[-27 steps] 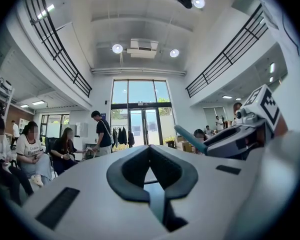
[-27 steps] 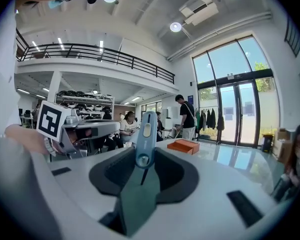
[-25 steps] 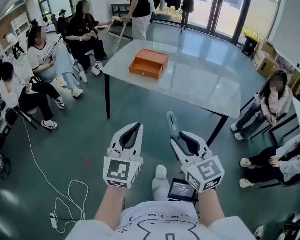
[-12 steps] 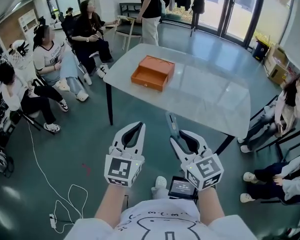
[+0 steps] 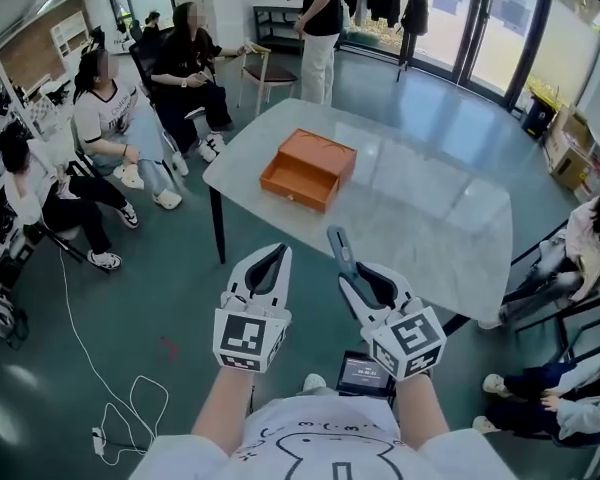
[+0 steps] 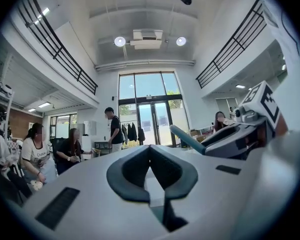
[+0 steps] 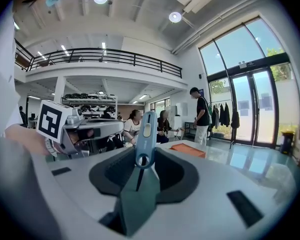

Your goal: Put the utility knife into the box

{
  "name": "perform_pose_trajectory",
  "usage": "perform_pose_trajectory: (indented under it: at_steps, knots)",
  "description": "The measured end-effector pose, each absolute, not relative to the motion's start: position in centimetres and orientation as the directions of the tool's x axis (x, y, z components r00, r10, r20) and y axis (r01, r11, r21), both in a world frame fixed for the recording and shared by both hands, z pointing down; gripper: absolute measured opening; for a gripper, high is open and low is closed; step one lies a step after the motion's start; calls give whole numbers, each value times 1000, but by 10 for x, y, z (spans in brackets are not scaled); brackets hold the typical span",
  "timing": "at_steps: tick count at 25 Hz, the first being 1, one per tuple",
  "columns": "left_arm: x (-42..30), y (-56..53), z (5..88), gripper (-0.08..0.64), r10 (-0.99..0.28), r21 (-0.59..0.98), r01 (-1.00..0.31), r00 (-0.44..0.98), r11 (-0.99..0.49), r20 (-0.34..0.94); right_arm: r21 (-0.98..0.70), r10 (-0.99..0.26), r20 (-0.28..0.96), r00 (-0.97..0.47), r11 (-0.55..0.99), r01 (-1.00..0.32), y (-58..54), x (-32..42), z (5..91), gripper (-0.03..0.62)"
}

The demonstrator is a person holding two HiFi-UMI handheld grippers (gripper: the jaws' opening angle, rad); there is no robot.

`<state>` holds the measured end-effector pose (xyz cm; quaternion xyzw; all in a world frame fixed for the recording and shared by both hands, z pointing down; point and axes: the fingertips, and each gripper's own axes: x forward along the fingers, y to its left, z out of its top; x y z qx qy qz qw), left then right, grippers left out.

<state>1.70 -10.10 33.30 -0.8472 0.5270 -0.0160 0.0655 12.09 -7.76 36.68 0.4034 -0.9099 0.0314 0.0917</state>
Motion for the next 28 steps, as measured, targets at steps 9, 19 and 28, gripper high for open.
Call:
perform_pose_trajectory:
  at_steps: [9,19,28]
  knots:
    - [33,-146,340,15,-901,-128,-895,433,-426,-31,5,-707,197,-679,694,-720,-125,134,375,130]
    - [24,-184,351,15,-909,-132,-901,417,-412,-12,-15,-701,198,-685,697,-717,-165,131,383,130]
    - [10,-241,355,15,-891,-122,-884,454,-451,0,-34,-707,220,-673,684,-729,-220,114,391,130]
